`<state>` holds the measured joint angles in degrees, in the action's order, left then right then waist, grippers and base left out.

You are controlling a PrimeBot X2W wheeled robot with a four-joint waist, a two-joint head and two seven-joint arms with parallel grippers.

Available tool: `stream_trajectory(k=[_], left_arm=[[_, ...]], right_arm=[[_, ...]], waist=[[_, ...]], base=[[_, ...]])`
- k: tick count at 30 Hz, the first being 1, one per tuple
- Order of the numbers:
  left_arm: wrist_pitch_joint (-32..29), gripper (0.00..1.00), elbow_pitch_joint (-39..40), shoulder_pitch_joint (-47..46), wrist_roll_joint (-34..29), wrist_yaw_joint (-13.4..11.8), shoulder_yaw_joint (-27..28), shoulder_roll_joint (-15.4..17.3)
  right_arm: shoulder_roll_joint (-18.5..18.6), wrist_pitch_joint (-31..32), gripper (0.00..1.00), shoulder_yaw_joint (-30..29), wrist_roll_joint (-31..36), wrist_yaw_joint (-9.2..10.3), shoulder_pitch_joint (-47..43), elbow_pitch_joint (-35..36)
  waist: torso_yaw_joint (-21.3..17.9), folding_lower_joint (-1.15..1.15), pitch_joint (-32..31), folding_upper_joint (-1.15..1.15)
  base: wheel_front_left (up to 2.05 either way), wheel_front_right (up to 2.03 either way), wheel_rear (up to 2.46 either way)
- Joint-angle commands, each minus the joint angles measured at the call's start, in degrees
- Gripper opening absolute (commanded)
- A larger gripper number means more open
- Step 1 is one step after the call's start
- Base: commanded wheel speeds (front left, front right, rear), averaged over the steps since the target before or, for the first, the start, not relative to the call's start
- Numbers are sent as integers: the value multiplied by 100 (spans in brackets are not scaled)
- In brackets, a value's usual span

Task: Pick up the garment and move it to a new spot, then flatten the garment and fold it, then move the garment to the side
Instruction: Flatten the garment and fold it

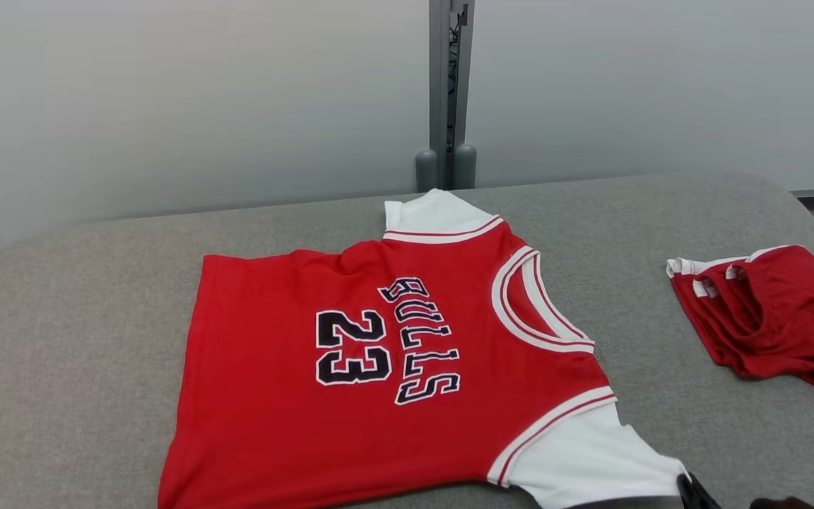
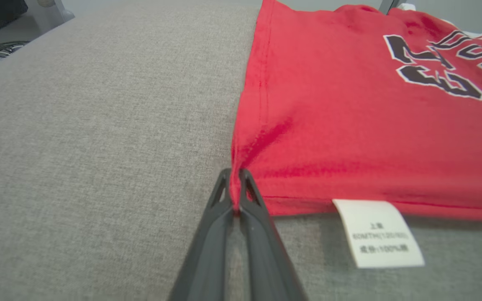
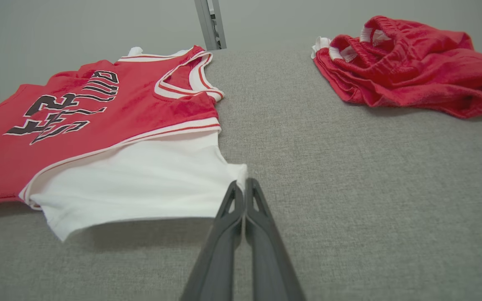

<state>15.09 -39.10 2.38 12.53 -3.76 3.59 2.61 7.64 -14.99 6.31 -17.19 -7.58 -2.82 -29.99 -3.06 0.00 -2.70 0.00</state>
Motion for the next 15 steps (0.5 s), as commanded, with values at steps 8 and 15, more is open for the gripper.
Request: stream_trajectory(k=[8,15], left_arm=[[8,0,566,274,67,-147,-138,58],[6,0,1230,-282,-158,-72,-119,48]], right_arm=[[154,-26,0,19,-58,15,-393,536],[47,-27,0,-97,-36,10,441,993]], waist=[[15,0,14,0],[60,0,279,0]], base=[[0,0,0],[0,0,0]])
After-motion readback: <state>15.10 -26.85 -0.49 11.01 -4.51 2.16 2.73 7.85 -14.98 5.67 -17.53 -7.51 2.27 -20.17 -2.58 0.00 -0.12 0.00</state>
